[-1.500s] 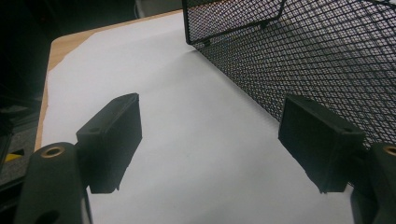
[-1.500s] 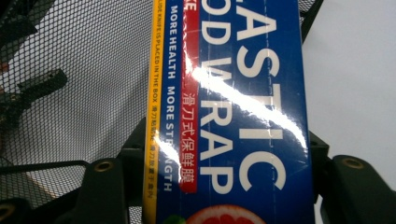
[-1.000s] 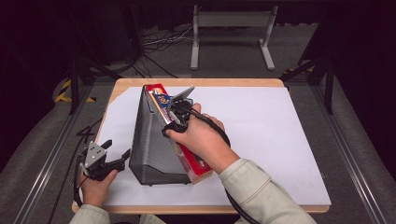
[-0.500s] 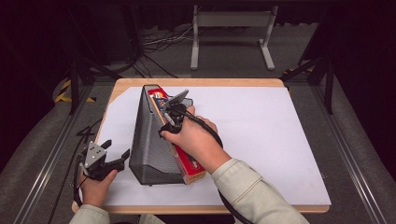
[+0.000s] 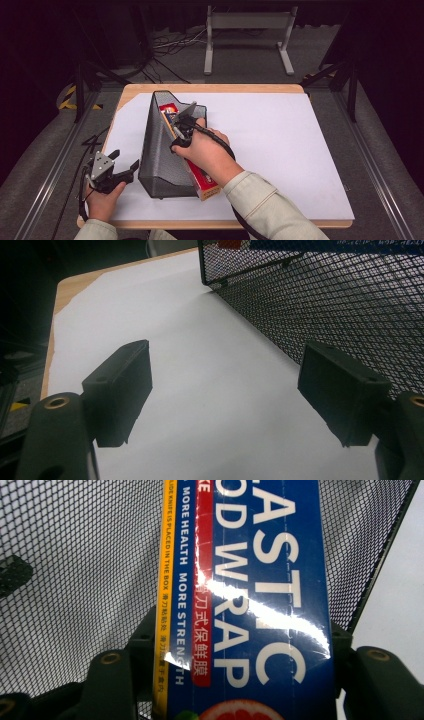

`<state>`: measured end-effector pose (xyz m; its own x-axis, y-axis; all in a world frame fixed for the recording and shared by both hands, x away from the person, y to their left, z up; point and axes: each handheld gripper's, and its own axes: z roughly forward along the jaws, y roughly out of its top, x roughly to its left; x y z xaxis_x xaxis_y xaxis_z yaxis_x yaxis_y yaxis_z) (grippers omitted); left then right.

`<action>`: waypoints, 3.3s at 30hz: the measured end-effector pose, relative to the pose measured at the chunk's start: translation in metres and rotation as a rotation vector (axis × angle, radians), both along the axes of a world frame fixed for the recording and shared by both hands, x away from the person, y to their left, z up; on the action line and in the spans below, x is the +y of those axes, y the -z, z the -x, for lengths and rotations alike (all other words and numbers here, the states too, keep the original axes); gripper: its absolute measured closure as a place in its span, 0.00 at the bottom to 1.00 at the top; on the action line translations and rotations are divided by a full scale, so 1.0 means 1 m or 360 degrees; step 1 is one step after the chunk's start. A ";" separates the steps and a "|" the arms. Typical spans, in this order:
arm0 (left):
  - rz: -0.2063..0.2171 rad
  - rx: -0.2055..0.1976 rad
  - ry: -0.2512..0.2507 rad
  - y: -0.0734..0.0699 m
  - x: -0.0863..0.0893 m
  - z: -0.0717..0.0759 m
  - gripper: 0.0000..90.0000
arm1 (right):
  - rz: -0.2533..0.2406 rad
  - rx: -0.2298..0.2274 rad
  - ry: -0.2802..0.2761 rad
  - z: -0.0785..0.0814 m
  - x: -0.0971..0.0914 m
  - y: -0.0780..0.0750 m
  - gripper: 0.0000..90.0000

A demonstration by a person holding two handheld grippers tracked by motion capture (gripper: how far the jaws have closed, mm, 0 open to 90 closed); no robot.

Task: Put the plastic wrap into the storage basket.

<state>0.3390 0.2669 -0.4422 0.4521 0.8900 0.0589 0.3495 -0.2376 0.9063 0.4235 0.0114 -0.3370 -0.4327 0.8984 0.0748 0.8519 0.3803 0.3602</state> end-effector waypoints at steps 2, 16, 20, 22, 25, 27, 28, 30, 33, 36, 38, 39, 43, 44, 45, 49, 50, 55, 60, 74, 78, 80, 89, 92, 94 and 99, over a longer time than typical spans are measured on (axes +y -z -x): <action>-0.0003 0.0002 0.0003 0.000 0.000 0.000 0.25 | 0.0007 0.0004 -0.0004 -0.001 0.000 0.002 0.45; 0.0001 0.0002 0.0002 0.000 0.000 0.000 0.25 | 0.0066 0.0144 -0.0019 -0.010 0.001 0.014 0.44; 0.0000 0.0003 0.0001 0.000 0.000 0.000 0.25 | 0.0065 0.0168 0.0000 -0.012 -0.001 0.016 0.44; -0.0006 0.0002 -0.0002 0.001 -0.001 0.000 0.25 | 0.0056 0.0170 -0.0001 -0.012 -0.002 0.016 0.43; -0.0006 0.0002 -0.0002 0.001 -0.001 0.000 0.25 | 0.0031 0.0156 -0.0004 -0.012 -0.003 0.014 0.41; -0.0005 0.0004 -0.0003 0.001 -0.001 0.000 0.25 | -0.0002 0.0118 -0.0019 -0.011 -0.004 0.011 0.37; -0.0005 0.0004 -0.0003 0.001 -0.001 0.000 0.25 | -0.0002 0.0118 -0.0019 -0.011 -0.004 0.011 0.37; -0.0003 0.0002 -0.0003 0.000 -0.001 0.000 0.25 | 0.0006 0.0116 -0.0026 -0.011 -0.005 0.011 0.36; -0.0003 0.0002 -0.0002 0.000 -0.001 0.000 0.25 | -0.0018 0.0118 -0.0025 -0.012 -0.008 0.011 0.35; -0.0002 0.0005 -0.0001 0.000 -0.001 0.000 0.25 | -0.0047 0.0113 -0.0015 -0.013 -0.012 0.010 0.35; -0.0012 0.0006 0.0001 0.001 -0.001 0.000 0.25 | -0.0059 0.0102 -0.0003 -0.014 -0.016 0.008 0.35; -0.0008 0.0008 -0.0001 0.001 -0.001 0.000 0.25 | -0.0067 0.0089 -0.0001 -0.014 -0.017 0.007 0.35; -0.0008 0.0009 -0.0002 0.001 -0.001 0.000 0.25 | -0.0094 0.0045 0.0010 -0.014 -0.021 0.003 0.35; -0.0007 0.0008 -0.0004 0.001 0.000 0.001 0.25 | -0.0106 0.0027 0.0017 -0.014 -0.022 0.000 0.35; -0.0008 0.0006 -0.0004 0.001 0.000 0.001 0.25 | -0.0114 0.0008 0.0010 -0.013 -0.023 -0.002 0.35; -0.0001 0.0003 -0.0010 0.000 0.001 0.002 0.25 | -0.0147 -0.0074 -0.0010 -0.009 -0.027 -0.013 0.34; -0.0001 0.0004 -0.0010 0.000 0.001 0.002 0.25 | -0.0161 -0.0090 -0.0022 -0.008 -0.029 -0.015 0.34; 0.0001 0.0004 -0.0012 0.000 0.001 0.001 0.25 | -0.0250 -0.0233 -0.0079 -0.002 -0.040 -0.028 0.34; 0.0004 0.0007 -0.0014 0.000 0.001 0.001 0.25 | -0.0364 -0.0428 -0.0151 0.007 -0.050 -0.038 0.34; 0.0002 0.0001 -0.0017 0.000 0.001 0.001 0.25 | -0.0521 -0.0679 -0.0290 0.026 -0.078 -0.049 0.32; 0.0002 0.0002 -0.0019 0.000 0.002 0.002 0.25 | -0.0574 -0.0685 -0.0293 0.031 -0.091 -0.050 0.32; -0.0002 -0.0001 -0.0019 -0.001 0.002 0.002 0.25 | -0.0595 -0.0697 -0.0303 0.033 -0.098 -0.052 0.32; 0.0004 0.0002 -0.0022 -0.001 0.002 0.003 0.25 | -0.0612 -0.0739 -0.0309 0.040 -0.136 -0.059 0.30; 0.0007 0.0004 -0.0023 -0.001 0.003 0.003 0.25 | -0.0596 -0.0744 -0.0279 0.041 -0.149 -0.059 0.30; 0.0007 0.0004 -0.0021 -0.001 0.003 0.003 0.25 | -0.0591 -0.0745 -0.0265 0.041 -0.159 -0.060 0.29; 0.0010 0.0006 -0.0022 -0.001 0.002 0.003 0.25 | -0.0594 -0.0762 -0.0264 0.042 -0.182 -0.060 0.26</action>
